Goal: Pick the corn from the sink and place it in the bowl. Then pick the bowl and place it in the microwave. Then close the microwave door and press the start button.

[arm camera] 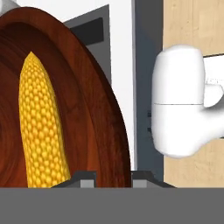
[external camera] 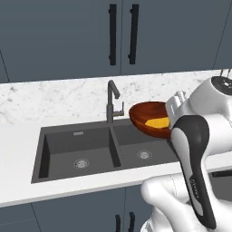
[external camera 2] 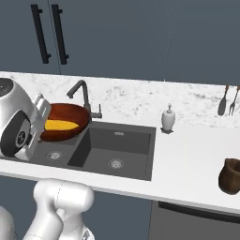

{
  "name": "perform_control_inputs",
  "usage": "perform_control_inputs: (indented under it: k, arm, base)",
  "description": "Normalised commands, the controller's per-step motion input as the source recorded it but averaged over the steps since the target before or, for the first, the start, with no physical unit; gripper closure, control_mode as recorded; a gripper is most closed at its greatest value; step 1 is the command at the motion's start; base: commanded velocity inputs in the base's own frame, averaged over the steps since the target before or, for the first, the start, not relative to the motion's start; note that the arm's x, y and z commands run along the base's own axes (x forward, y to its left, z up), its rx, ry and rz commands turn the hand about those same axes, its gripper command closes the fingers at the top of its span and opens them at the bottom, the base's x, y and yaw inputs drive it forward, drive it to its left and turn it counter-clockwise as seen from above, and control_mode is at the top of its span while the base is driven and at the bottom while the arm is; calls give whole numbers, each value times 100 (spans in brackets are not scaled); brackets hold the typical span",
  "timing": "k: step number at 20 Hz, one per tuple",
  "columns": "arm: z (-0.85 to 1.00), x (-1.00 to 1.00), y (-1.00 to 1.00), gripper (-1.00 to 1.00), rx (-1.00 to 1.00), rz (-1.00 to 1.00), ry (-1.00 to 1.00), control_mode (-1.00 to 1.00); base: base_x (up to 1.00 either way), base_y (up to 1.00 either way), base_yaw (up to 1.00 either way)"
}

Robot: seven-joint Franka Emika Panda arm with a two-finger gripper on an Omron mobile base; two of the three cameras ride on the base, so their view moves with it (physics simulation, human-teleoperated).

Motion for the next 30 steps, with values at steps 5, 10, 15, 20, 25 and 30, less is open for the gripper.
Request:
perform_control_inputs:
  k: [5,10,15,20,25,30]
  arm:
    - [0,14,-39,100,-1,0,-5,-100]
    - [0,0,-1,100,0,0,-7,-100]
    - [8,-16,0,100,0,0,-11,-100]
    - [28,-27,0,100,0,-2,-15,-100]
    - [86,-10,0,100,3,-9,7,-100]
    - [62,-8,-3,100,1,-6,10,-100]
  base:
    - [0,0,0]
    - [0,0,0]
    - [0,0,0]
    - [0,0,0]
    - [0,0,0]
    - [0,0,0]
